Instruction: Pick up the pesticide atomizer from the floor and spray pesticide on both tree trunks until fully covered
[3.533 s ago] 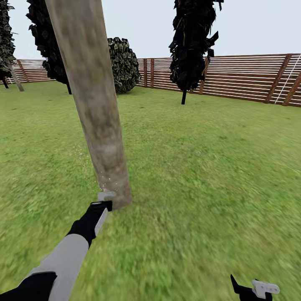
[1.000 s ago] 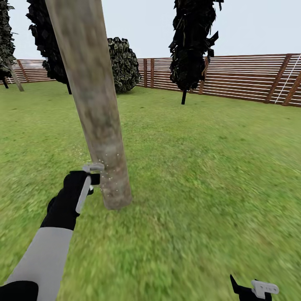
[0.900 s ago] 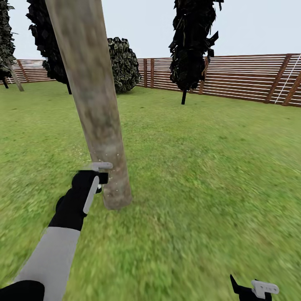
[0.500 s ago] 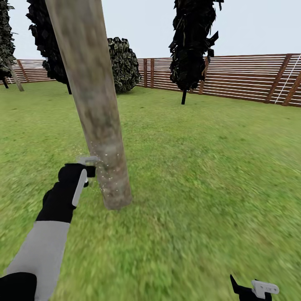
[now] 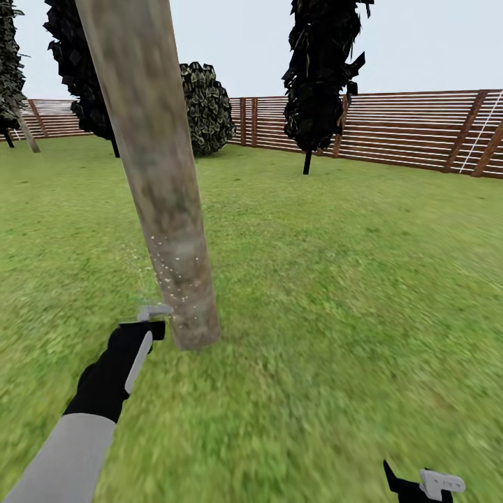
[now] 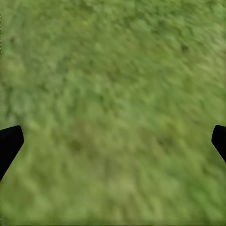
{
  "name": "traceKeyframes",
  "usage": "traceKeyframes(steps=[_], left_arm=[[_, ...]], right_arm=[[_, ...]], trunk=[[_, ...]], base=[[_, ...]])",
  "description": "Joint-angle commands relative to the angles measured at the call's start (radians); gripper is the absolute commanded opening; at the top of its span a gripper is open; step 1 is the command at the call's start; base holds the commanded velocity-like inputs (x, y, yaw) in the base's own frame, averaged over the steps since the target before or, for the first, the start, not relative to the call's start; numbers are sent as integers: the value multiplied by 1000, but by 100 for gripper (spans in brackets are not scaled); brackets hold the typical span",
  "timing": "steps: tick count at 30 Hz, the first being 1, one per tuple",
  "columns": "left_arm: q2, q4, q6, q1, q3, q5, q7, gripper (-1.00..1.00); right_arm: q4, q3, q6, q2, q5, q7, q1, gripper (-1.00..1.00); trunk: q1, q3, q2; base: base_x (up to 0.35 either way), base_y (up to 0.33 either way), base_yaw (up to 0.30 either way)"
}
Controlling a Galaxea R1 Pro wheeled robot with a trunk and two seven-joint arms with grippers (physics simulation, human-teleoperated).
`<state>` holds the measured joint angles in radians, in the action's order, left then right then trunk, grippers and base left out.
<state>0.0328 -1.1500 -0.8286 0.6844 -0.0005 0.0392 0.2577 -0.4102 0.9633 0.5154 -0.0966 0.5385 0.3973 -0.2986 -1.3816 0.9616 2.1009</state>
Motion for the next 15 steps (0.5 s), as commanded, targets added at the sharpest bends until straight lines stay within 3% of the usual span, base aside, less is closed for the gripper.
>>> traceKeyframes(steps=[1,4,5,6,8,11,13,15], left_arm=[[0,66,53,-3,-2,-5,1,-100],[-1,157,152,-4,-1,-5,2,-100],[-1,271,265,-5,1,-5,4,-100],[-2,334,327,-5,0,-5,4,-100],[-15,398,381,-2,-2,-8,6,-100],[-45,440,419,-4,-3,-11,8,-100],[-46,444,447,-6,-1,-9,6,-100],[-44,448,516,-34,2,-7,5,-100]], right_arm=[[0,0,0,0,0,0,0,100],[1,0,0,0,0,0,0,100],[1,0,0,0,0,0,0,100],[1,0,0,0,0,0,0,100],[1,0,0,0,0,0,0,100],[1,1,0,-3,-1,0,0,100],[1,2,0,-3,-1,0,0,100],[1,2,0,-3,-2,0,0,100]], trunk=[[0,0,0],[0,0,0],[0,0,0],[0,0,0],[0,0,0],[0,0,0],[0,0,0],[0,0,0]], base=[[0,0,0],[0,0,0],[0,0,0],[0,0,0],[0,0,0],[0,0,0],[0,0,0],[0,-133,0]])
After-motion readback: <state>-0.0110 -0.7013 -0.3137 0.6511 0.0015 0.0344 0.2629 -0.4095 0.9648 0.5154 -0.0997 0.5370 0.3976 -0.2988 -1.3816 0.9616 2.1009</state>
